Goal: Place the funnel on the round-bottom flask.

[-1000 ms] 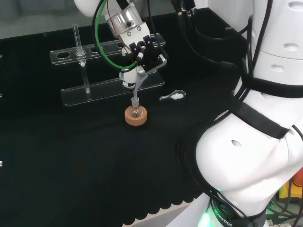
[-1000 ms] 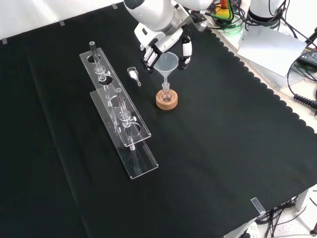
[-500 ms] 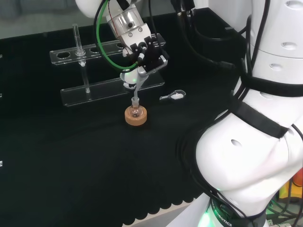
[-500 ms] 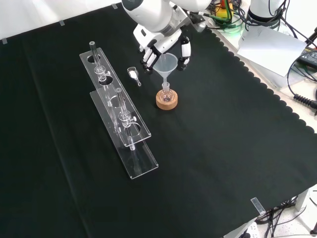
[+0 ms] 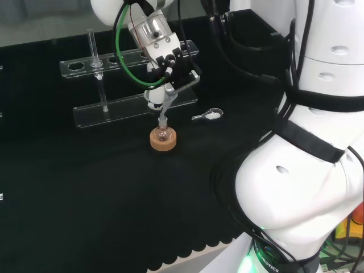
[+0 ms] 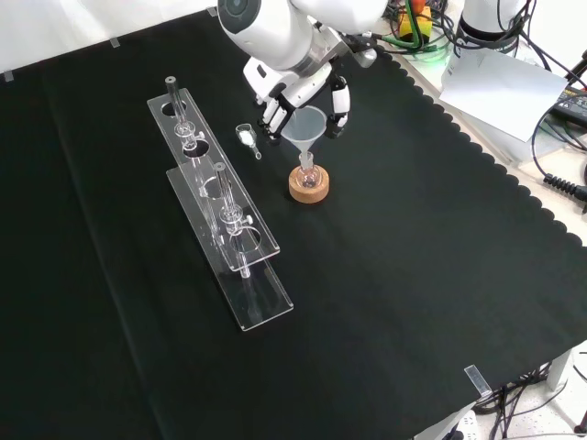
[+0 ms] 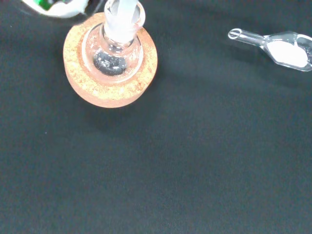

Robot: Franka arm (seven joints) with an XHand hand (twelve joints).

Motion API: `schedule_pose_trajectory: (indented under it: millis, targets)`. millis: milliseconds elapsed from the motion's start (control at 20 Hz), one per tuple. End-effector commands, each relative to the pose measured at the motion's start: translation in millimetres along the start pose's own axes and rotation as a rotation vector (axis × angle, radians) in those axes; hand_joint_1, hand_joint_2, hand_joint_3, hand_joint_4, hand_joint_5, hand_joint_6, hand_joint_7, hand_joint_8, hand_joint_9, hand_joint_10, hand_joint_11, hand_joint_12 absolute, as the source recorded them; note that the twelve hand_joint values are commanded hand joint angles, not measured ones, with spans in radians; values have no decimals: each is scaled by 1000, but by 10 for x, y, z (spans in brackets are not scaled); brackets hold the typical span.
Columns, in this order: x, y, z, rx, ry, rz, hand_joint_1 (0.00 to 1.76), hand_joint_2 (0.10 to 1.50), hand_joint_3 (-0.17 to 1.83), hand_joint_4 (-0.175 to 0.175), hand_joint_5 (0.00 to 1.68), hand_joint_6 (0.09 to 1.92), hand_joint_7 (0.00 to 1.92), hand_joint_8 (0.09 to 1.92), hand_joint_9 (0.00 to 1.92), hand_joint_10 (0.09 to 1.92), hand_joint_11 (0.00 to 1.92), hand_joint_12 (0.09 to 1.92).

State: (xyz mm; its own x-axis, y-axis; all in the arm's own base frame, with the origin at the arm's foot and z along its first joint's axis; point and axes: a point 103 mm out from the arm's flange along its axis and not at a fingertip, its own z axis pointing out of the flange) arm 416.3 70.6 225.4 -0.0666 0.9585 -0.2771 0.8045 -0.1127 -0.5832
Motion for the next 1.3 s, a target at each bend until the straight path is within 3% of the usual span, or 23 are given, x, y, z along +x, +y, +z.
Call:
schedule_pose_trajectory:
  millis: [50,1300]
  targets:
    - [-19,28,2,2,1,5,875,704,688,8,668,735,529,660,887,459,541,1319]
    - [-69,99,112,30,20,-17,872,706,691,6,665,737,519,665,879,466,538,1320]
